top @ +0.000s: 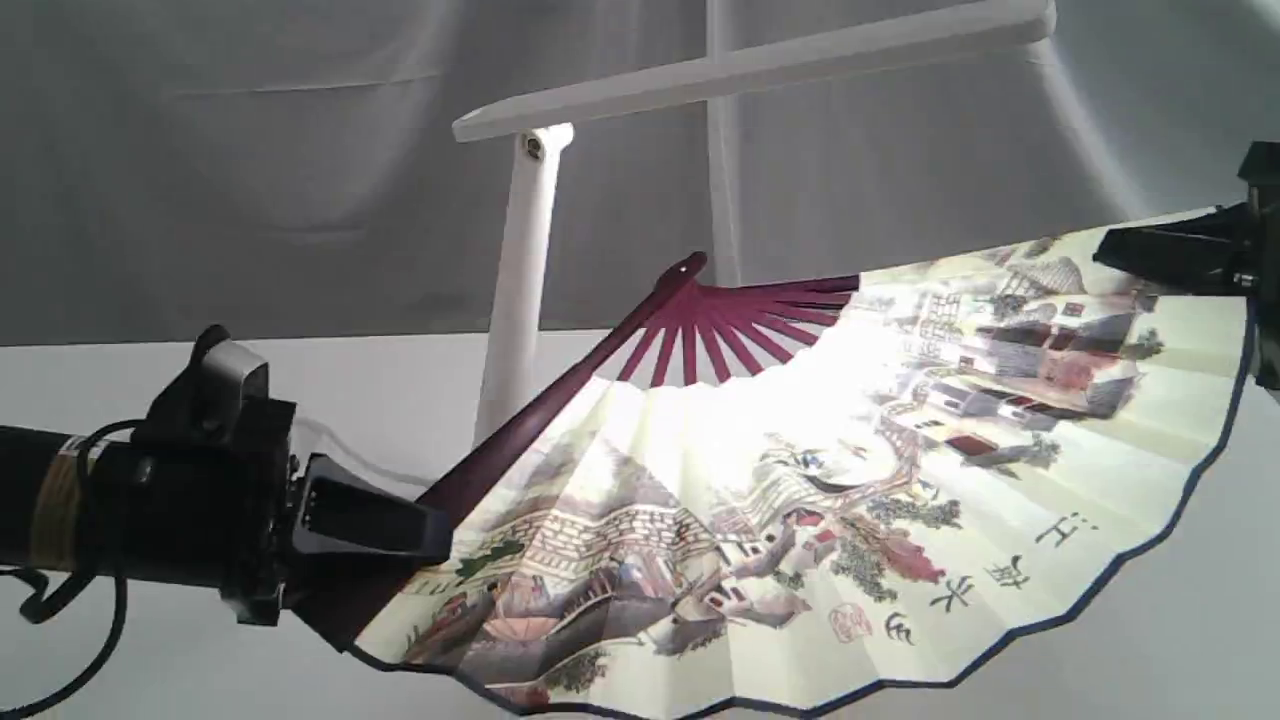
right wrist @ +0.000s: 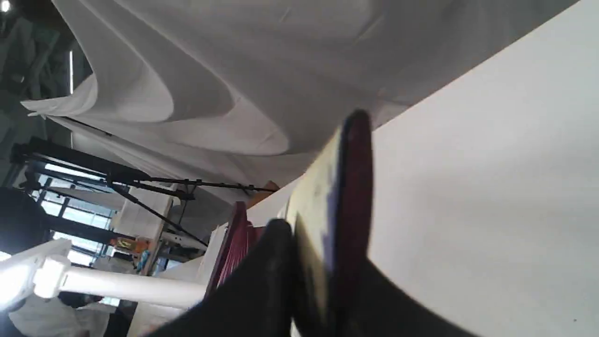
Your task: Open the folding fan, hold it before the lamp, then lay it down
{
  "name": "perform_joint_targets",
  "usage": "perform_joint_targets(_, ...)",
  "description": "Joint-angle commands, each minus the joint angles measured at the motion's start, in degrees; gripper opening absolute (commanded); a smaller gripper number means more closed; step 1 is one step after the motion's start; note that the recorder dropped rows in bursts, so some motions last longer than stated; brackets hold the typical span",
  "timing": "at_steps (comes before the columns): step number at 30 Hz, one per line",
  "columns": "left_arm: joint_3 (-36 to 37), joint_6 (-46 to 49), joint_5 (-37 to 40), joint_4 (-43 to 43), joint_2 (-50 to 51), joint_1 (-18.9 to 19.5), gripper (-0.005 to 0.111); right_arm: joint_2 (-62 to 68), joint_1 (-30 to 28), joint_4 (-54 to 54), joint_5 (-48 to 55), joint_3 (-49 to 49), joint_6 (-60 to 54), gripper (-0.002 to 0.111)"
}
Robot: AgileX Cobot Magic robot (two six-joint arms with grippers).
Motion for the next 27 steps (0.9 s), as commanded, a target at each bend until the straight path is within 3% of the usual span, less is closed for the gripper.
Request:
perform_joint_targets(1, -1.7, -2.0, 3.6, 1.7, 0.3, 0.0, 0.000, -0.6, -1.4, 4.9, -5.0, -1.0, -2.0, 0.000)
perform_joint_targets(12, -5.2, -2.0, 3.6, 0.4, 0.3, -1.7, 0.000, -0.6, -1.3, 4.9, -6.5, -4.8, -2.4, 0.000)
perform_joint_targets(27, -12.0, -2.0, 3.6, -10.2, 0.3, -1.7, 0.000, -0.6, -1.3, 4.9, -10.3, -12.3, 0.5, 0.000)
